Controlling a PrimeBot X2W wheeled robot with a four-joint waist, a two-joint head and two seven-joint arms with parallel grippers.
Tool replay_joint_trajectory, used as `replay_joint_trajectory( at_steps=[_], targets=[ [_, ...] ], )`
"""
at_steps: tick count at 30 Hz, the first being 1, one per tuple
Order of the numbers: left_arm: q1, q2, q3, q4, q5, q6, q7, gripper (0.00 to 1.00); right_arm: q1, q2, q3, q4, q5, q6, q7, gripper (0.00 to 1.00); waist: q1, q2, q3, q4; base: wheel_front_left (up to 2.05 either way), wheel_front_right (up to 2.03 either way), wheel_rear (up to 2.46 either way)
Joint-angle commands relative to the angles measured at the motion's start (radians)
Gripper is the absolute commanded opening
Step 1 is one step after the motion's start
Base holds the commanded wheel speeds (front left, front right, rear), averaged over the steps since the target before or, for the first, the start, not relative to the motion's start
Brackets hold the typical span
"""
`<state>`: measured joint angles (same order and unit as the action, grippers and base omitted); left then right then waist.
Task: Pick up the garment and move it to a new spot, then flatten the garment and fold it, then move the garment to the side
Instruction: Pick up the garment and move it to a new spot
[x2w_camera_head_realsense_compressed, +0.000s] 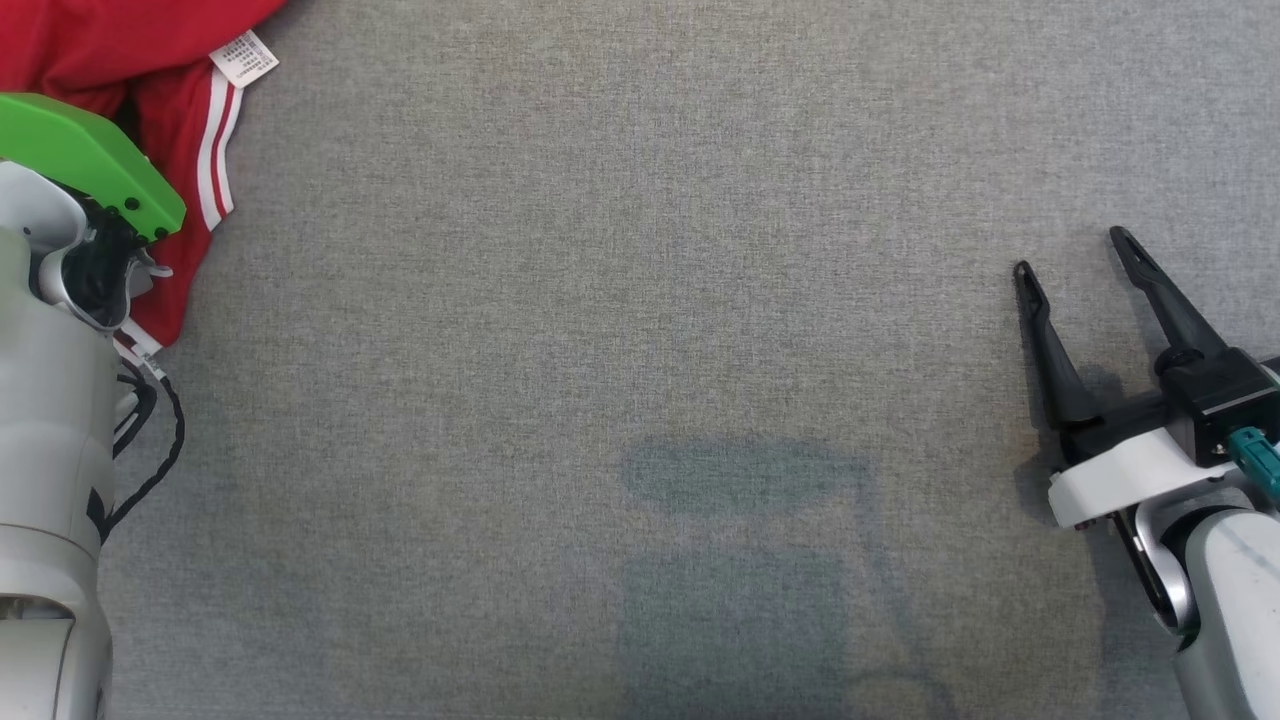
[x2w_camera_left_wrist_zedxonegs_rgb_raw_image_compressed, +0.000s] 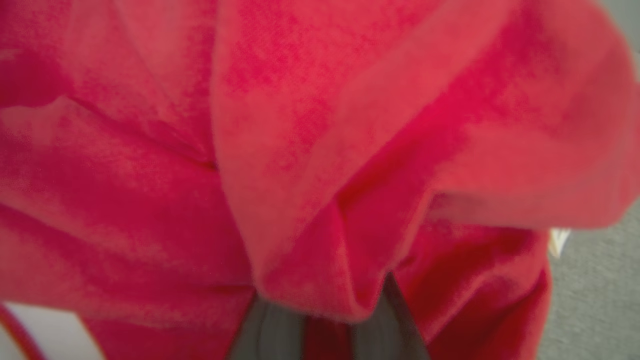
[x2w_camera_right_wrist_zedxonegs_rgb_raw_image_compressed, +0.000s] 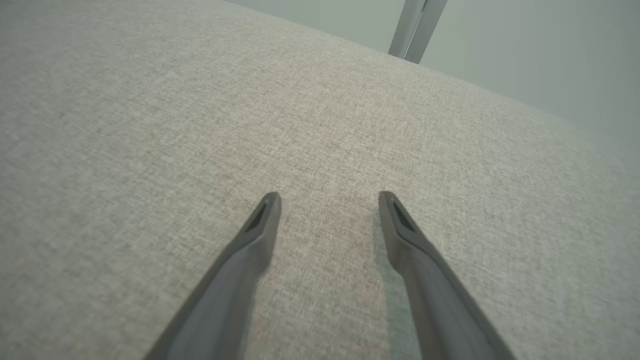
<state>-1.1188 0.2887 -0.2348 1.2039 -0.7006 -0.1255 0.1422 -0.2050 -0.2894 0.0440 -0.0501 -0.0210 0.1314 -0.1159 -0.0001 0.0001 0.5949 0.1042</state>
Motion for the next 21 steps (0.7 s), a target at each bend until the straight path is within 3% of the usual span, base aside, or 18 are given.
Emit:
replay_joint_trajectory(
  at_steps=[1,6,11,17,21],
  targets=[
    [0.066,-0.072,-0.03,0.048,-0.007,-0.009,0.043,0.0,-0.006,0.009,0.008,0.013,0.002,-0.001,-0.006,1.0,0.0001,-0.0001,-0.021,0.01,0.0,0.0,0.0],
    [0.031,-0.092,-0.047,0.004,-0.015,-0.011,-0.004,0.0,-0.014,0.024,0.008,0.042,0.004,-0.001,-0.022,1.0,0.0001,-0.0001,-0.056,0.039,0.0,0.0,0.0],
    [0.051,-0.096,-0.142,-0.125,0.002,-0.006,-0.072,0.0,0.009,0.058,0.001,0.105,0.009,-0.001,-0.06,1.0,0.0001,-0.0001,-0.139,0.07,0.0,0.0,0.0],
    [0.153,-0.16,-0.287,-0.374,-0.077,-0.006,-0.072,0.0,0.02,0.126,-0.001,0.194,0.01,-0.001,-0.112,1.0,0.0001,-0.0001,-0.253,0.089,0.0,0.0,0.0],
    [0.252,-0.166,-0.368,-0.578,-0.163,-0.005,-0.028,0.0,0.015,0.167,0.019,0.245,0.011,-0.001,-0.134,1.0,0.0001,-0.0001,-0.311,0.067,0.0,0.0,0.0]
  ],
)
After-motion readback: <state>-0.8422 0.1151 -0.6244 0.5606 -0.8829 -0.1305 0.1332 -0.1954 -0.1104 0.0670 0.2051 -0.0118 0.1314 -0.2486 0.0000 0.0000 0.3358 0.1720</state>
